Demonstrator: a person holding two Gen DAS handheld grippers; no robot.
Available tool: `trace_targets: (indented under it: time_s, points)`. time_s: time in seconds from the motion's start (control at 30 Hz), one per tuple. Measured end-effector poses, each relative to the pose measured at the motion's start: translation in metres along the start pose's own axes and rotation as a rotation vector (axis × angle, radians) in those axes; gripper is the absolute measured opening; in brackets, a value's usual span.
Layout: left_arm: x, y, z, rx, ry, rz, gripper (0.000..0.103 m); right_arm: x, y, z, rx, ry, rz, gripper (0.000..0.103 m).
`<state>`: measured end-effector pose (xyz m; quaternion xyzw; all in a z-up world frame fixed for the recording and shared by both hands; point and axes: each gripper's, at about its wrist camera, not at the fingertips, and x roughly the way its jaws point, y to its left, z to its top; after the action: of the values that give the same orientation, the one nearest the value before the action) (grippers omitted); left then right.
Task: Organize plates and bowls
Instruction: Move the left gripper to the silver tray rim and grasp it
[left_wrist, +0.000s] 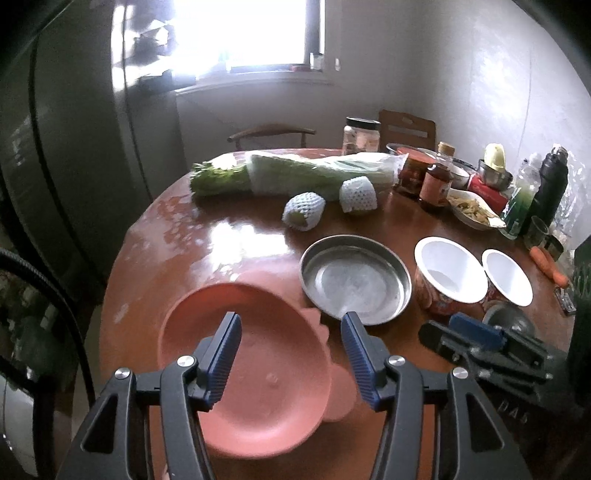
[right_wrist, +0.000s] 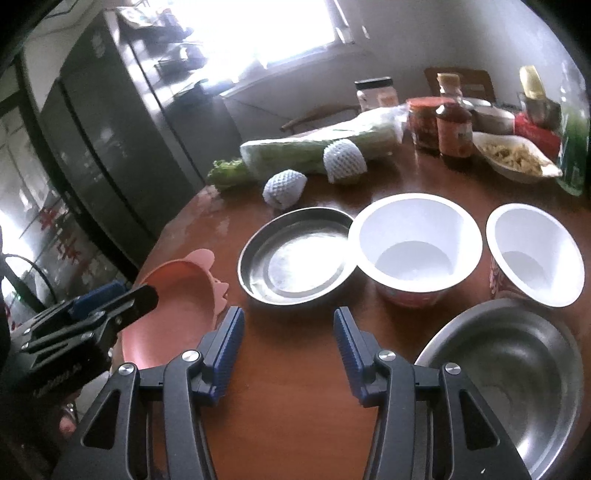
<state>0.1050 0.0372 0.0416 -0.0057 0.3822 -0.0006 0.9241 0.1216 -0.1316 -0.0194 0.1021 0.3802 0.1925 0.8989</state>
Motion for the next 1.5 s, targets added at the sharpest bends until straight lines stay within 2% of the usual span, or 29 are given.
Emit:
trace_targets:
  time_s: [0.27, 0.63, 1.17, 1.5]
  points:
    - [0.031, -0.006, 0.032, 0.04, 0.058, -0.034, 0.062, 0.019, -0.001, 0.009, 0.051, 0.057, -0.027, 0.057]
    - [0.079, -0.009, 0.063, 0.068, 0.157, -0.014, 0.062, 0.05, -0.008, 0.021, 0.176, 0.144, -0.084, 0.058]
    - [0.142, -0.018, 0.067, 0.057, 0.316, -0.062, 0.062, 0.073, -0.014, 0.032, 0.201, 0.192, -0.128, 0.058]
    - [0.161, -0.021, 0.065, 0.057, 0.361, -0.085, 0.062, 0.087, -0.019, 0.034, 0.215, 0.217, -0.125, 0.058]
